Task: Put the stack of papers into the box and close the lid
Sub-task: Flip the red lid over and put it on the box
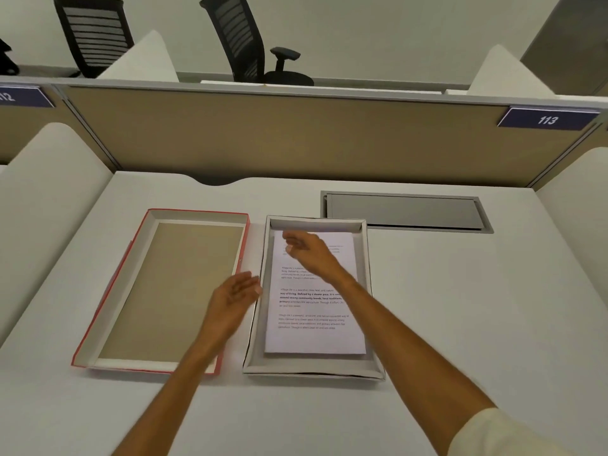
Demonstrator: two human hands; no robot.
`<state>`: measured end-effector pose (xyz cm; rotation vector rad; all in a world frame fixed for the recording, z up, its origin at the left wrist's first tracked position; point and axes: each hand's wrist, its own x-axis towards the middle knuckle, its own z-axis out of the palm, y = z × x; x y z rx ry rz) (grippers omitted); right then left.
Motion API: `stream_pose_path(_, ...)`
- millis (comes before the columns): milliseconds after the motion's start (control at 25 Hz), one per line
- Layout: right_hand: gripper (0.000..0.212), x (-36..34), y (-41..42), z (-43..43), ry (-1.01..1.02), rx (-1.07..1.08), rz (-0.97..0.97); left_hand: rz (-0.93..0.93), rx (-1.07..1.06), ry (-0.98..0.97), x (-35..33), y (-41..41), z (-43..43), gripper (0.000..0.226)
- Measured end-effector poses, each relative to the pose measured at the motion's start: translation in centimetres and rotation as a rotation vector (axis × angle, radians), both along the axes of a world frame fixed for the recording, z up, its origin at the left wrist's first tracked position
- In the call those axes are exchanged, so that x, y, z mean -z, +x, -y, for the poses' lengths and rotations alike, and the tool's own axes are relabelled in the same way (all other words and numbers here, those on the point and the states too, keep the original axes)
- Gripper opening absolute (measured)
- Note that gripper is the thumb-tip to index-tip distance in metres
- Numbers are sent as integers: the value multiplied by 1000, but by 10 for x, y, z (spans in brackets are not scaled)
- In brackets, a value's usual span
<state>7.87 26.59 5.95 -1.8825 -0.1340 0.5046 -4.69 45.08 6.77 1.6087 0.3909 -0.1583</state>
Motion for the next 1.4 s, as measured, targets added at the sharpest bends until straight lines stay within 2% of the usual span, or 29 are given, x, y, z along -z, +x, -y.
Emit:
stream_pose_path(160, 56, 10, -40, -41, 229, 96, -147, 106, -103, 317, 14, 19, -78, 43)
stream_pose_path(240, 61, 16, -57, -61, 279, 142, -186, 119, -138, 431, 22, 20, -116, 44)
stream_pose_path(520, 81, 39, -95, -114, 174, 185, -257, -13, -293, 787, 50, -3, -213, 55)
stream_pose_path(680, 82, 52, -112, -132, 64, 188, -249, -82, -320, 811, 59, -12, -240, 62)
stream_pose_path(800, 68, 58, -117, -138, 43, 185, -214, -146, -306, 827, 63, -12, -245, 60)
stream_pose_path(880, 60, 59, -120, -142, 49, 176, -197, -170, -277, 857, 66, -12, -245, 55)
stream_pose_path(1120, 55, 63, -124, -146, 9, 140, -157, -221, -238, 946, 68, -11, -257, 31)
stream_pose_path(1240, 53, 64, -123, -142, 28, 142, -159, -263, -190, 920, 54, -4, -266, 31)
stream_pose_path(1400, 50, 63, -123, -137, 34, 141, -147, -301, -135, 771, 19, -3, -275, 23)
